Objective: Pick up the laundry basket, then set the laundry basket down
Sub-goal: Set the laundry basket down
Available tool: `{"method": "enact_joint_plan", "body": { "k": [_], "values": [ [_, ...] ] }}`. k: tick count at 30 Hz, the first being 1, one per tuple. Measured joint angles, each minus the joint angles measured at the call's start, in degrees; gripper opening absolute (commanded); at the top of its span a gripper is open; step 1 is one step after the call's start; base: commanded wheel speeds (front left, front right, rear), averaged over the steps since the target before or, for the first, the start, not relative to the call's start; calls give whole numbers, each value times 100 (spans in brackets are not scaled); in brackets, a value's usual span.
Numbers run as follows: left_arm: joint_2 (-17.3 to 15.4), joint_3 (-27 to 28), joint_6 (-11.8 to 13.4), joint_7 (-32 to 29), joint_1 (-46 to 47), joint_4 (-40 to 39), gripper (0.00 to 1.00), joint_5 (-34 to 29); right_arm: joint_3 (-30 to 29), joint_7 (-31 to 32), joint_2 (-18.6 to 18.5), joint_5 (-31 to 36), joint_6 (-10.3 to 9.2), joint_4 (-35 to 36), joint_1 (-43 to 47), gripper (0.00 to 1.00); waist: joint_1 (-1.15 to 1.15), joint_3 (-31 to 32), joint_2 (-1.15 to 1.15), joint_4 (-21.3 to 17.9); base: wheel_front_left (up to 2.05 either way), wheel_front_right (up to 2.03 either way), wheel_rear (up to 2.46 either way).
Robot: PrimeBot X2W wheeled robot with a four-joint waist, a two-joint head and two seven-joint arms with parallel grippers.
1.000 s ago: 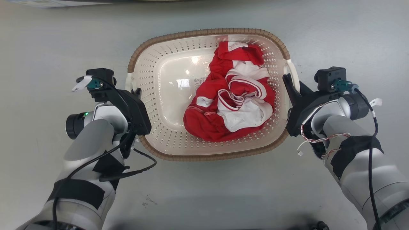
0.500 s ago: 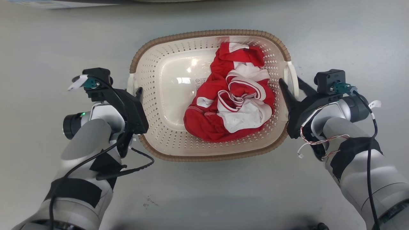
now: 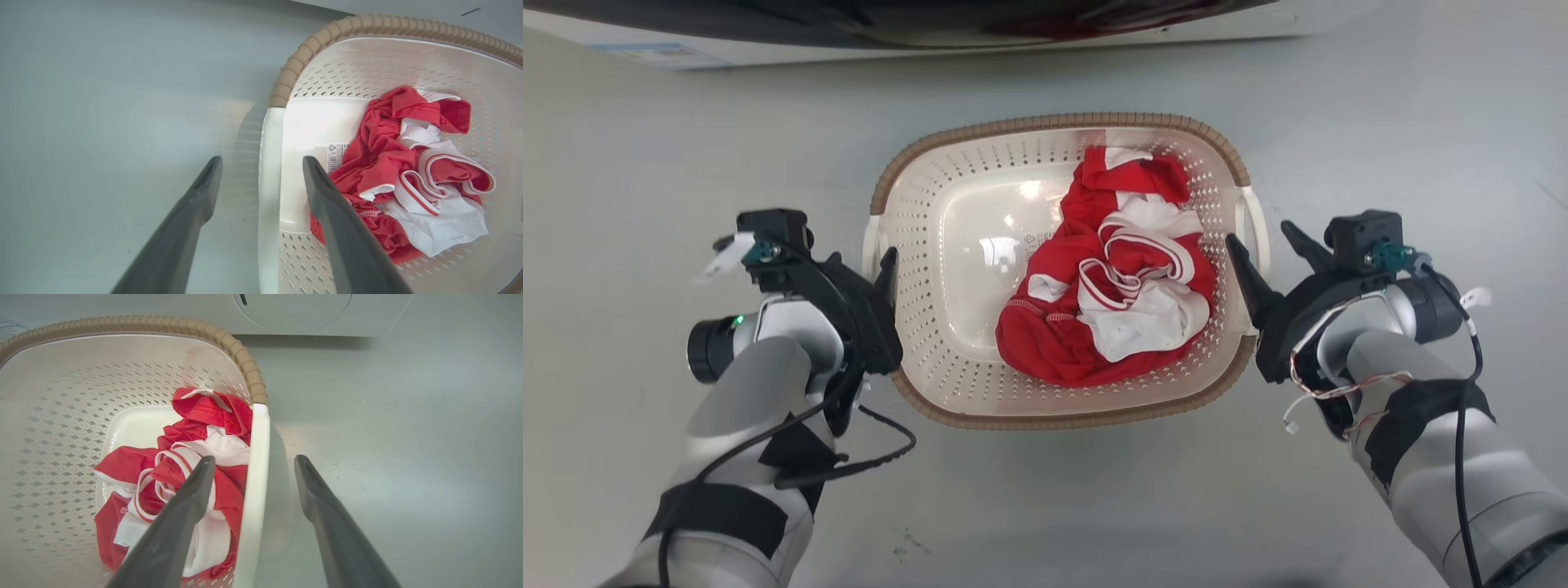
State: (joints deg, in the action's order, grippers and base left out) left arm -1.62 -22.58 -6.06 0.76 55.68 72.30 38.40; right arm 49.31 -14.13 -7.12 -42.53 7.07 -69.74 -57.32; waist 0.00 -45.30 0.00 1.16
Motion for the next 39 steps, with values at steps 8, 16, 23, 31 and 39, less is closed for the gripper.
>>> {"method": "enact_joint_plan", "body": {
  "k": [8, 16, 23, 31, 39],
  "values": [
    [-25, -36, 0, 470, -409, 45, 100, -37, -55, -14, -16, -38, 1, 62, 346, 100, 0, 526, 0, -52, 0, 0, 0],
    [-25, -21, 58, 956, -750, 66, 100, -41, -310, -14, -116, -147, 1, 264, 706, 100, -1, 1247, 0, -106, 0, 0, 0],
    [-25, -20, 56, 1177, -1044, 71, 100, -42, -497, -14, -155, -201, 2, 390, 1054, 100, -1, 1841, 0, -128, 0, 0, 0],
    [-127, -18, 49, 1305, -1442, 22, 100, -54, -773, -14, -201, -275, 1, 647, 1453, 100, -2, 2530, 0, -154, 0, 0, 0],
    [-176, -67, 112, 1352, -1739, -274, 100, -264, -987, -14, -392, -216, -101, 1012, 1833, 100, -2, 3185, 0, -164, 0, 0, 0]
  ]
}}
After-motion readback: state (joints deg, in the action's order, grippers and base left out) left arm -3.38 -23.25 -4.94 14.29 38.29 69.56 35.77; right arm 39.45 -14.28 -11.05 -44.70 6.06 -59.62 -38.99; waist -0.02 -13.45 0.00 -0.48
